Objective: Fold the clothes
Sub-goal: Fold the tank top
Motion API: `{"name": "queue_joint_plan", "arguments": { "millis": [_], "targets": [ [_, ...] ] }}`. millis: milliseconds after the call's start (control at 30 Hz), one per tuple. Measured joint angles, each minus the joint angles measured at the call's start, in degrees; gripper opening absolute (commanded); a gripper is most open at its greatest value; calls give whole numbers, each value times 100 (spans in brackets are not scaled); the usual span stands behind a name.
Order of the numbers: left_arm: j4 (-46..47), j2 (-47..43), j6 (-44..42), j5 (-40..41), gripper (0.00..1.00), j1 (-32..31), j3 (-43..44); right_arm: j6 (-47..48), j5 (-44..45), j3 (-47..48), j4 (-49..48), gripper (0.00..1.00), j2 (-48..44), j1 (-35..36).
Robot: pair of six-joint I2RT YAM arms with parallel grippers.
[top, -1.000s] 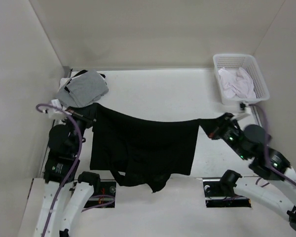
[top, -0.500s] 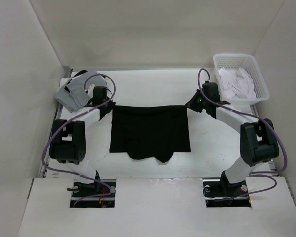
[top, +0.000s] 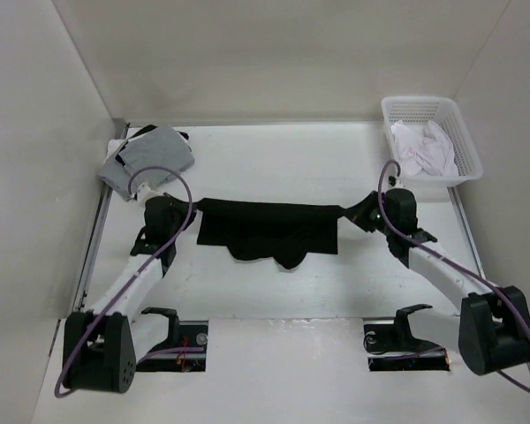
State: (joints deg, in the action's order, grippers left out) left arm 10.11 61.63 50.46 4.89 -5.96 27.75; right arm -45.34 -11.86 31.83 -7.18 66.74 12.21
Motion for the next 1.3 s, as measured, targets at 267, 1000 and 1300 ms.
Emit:
{"name": "queue_joint_plan", "arguments": {
  "millis": [267,1000,1300],
  "targets": [
    [-382,-1419,-11,-341,2,256,-966,-164,164,-1193,251,0,-1294,328],
    [-223,-1491,33,-625,31,424,-1897,-507,61,-1239,-925,33,833,350],
    [11,-1123,173,-654,30,-96,-1742,-887,-28,-1217,-1224,0,828,57]
  ]
}}
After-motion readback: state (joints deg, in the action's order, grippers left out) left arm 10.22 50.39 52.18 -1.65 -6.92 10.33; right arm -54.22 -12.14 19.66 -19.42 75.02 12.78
